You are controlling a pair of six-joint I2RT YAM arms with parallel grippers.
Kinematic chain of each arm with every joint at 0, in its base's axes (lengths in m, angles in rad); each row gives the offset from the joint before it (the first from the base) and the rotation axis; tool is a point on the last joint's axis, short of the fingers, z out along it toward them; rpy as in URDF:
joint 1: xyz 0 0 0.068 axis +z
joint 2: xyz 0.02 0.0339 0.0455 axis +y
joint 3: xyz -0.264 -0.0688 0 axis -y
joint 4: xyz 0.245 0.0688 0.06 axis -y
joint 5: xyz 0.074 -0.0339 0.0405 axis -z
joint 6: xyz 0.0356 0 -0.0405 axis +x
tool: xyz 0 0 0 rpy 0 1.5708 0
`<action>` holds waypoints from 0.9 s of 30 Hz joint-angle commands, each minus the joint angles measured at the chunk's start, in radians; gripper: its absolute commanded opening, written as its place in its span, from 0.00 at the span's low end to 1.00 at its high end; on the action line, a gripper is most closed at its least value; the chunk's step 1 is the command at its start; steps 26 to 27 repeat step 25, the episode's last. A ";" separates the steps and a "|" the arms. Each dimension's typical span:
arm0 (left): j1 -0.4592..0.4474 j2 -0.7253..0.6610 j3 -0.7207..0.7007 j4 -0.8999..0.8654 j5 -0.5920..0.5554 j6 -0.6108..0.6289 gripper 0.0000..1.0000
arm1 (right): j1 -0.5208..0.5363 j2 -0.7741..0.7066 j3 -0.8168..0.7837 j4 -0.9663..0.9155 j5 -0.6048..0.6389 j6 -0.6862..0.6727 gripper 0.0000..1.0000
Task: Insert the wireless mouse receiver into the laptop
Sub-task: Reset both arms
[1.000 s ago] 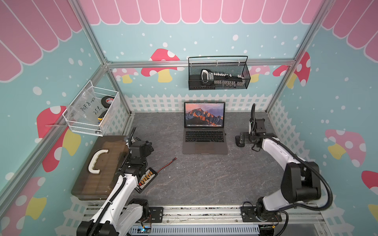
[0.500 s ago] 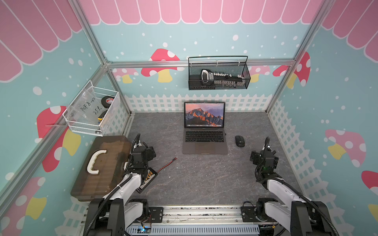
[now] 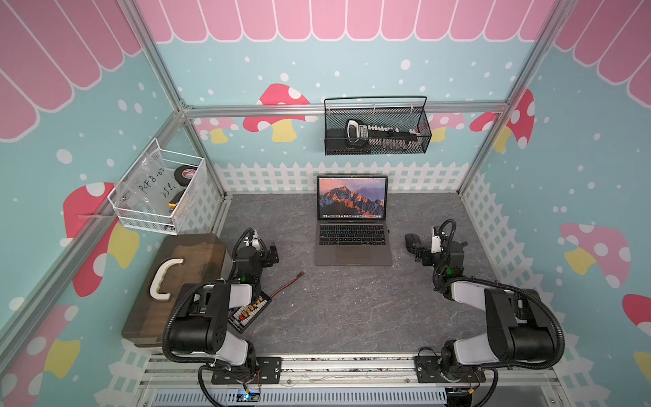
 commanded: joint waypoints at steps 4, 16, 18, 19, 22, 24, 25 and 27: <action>-0.038 0.002 0.020 0.088 -0.208 -0.009 0.99 | -0.002 0.054 -0.057 0.187 0.037 -0.018 0.99; -0.062 0.012 0.028 0.088 -0.228 0.017 0.99 | -0.001 0.055 -0.049 0.178 0.065 -0.010 0.99; -0.063 0.011 0.028 0.089 -0.228 0.017 0.99 | 0.000 0.055 -0.046 0.176 0.064 -0.009 0.99; -0.063 0.011 0.028 0.088 -0.228 0.017 1.00 | -0.001 0.057 -0.040 0.170 0.065 -0.007 0.99; -0.063 0.011 0.028 0.088 -0.228 0.017 0.99 | 0.000 0.058 -0.039 0.165 0.064 -0.006 0.99; -0.062 0.011 0.028 0.088 -0.228 0.017 1.00 | -0.001 0.056 -0.041 0.166 0.064 -0.008 0.99; -0.062 0.011 0.028 0.088 -0.228 0.017 0.99 | 0.000 0.055 -0.042 0.167 0.065 -0.010 0.99; -0.062 0.011 0.028 0.088 -0.228 0.017 0.99 | 0.000 0.055 -0.042 0.167 0.065 -0.010 0.99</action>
